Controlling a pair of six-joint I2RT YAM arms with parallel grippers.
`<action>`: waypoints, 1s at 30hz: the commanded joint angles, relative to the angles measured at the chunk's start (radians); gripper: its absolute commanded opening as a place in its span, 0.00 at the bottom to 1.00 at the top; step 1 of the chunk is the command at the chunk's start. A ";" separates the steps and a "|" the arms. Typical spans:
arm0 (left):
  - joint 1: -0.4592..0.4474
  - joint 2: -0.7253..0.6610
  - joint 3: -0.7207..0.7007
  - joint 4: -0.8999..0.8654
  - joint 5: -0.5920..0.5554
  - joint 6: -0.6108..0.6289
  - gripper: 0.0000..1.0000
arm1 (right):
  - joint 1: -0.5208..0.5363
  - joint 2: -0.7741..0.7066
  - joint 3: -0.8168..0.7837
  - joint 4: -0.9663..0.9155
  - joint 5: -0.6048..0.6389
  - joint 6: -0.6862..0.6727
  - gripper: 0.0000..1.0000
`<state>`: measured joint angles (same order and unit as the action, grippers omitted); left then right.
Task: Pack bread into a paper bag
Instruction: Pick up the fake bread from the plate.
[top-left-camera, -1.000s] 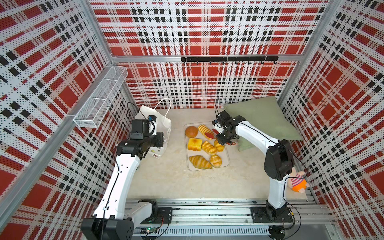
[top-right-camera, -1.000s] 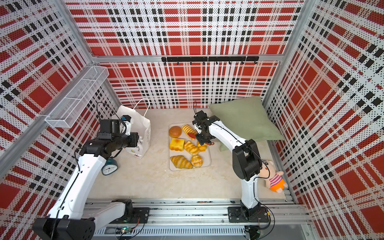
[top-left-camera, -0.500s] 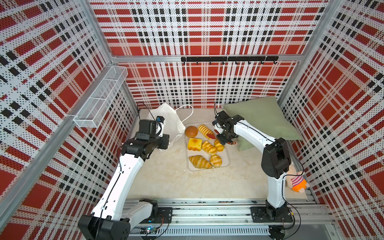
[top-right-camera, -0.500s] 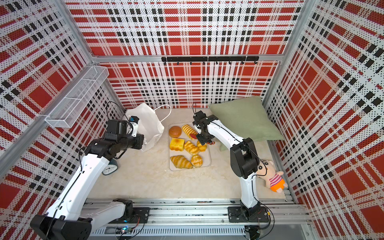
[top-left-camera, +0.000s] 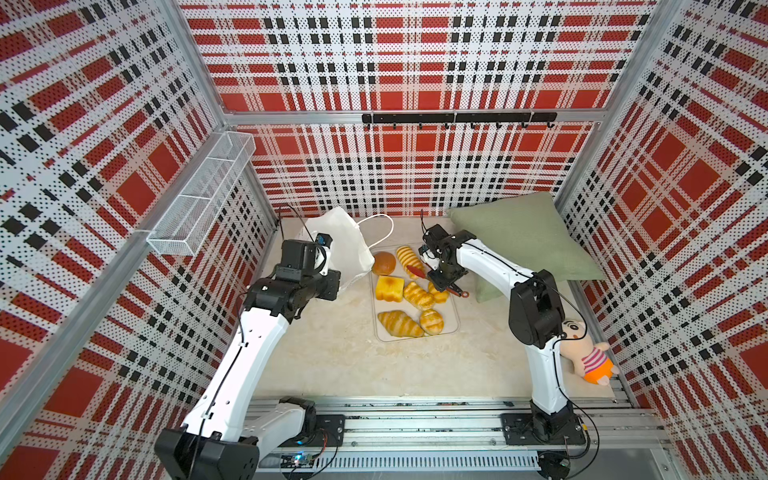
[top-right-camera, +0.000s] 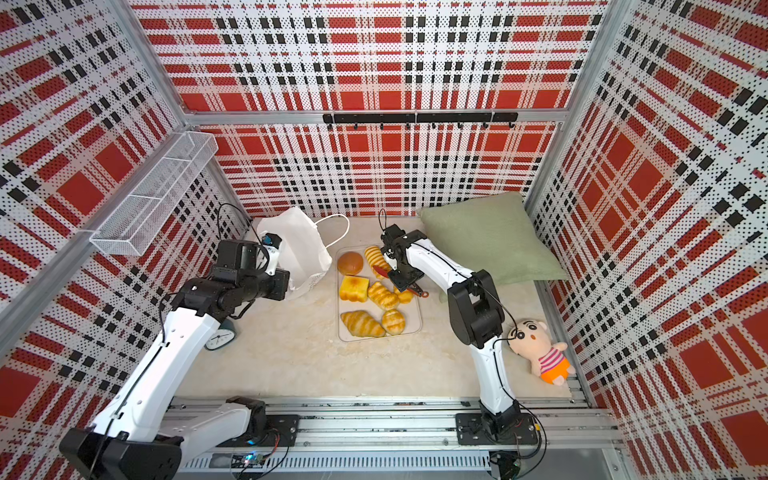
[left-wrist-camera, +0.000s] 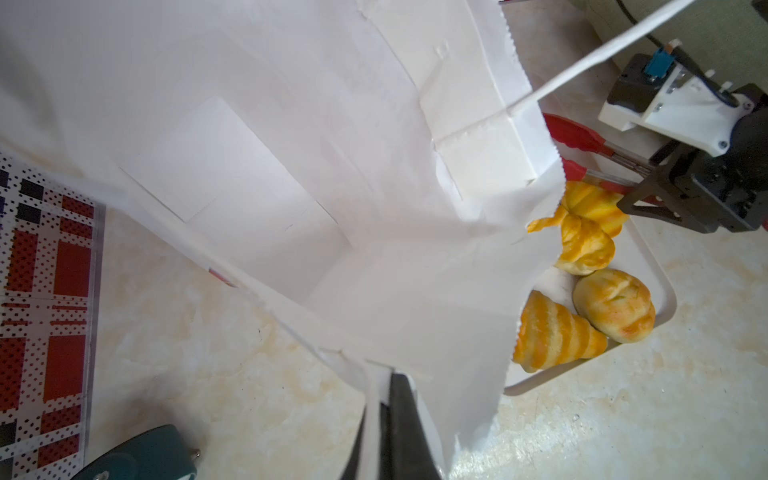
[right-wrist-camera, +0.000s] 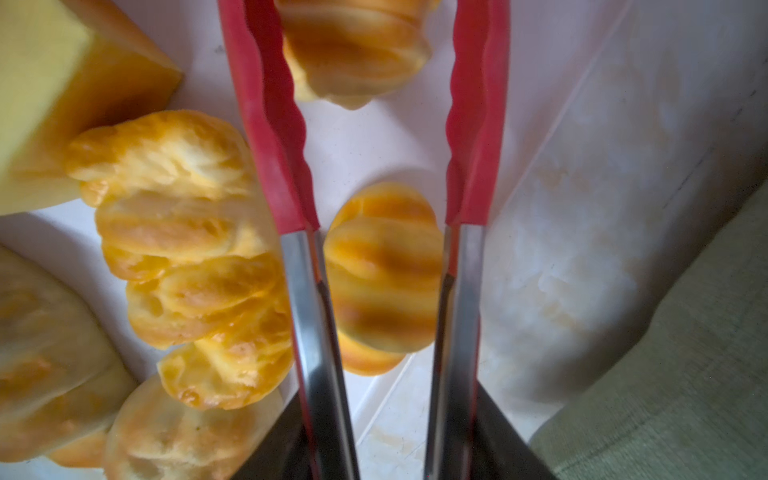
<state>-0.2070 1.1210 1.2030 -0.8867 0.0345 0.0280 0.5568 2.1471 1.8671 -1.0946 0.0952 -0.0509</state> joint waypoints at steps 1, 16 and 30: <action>-0.008 -0.009 0.023 -0.001 -0.018 0.010 0.00 | 0.009 0.018 0.030 -0.024 -0.034 -0.003 0.45; -0.006 -0.036 0.015 0.002 -0.077 0.003 0.00 | -0.010 -0.028 0.028 -0.069 -0.105 0.066 0.00; -0.024 -0.017 0.012 0.006 -0.136 -0.003 0.00 | -0.009 -0.407 0.081 -0.064 -0.140 0.173 0.00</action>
<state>-0.2260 1.0958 1.1992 -0.8913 -0.0986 0.0273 0.5430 1.8145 1.9057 -1.1629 -0.0143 0.0830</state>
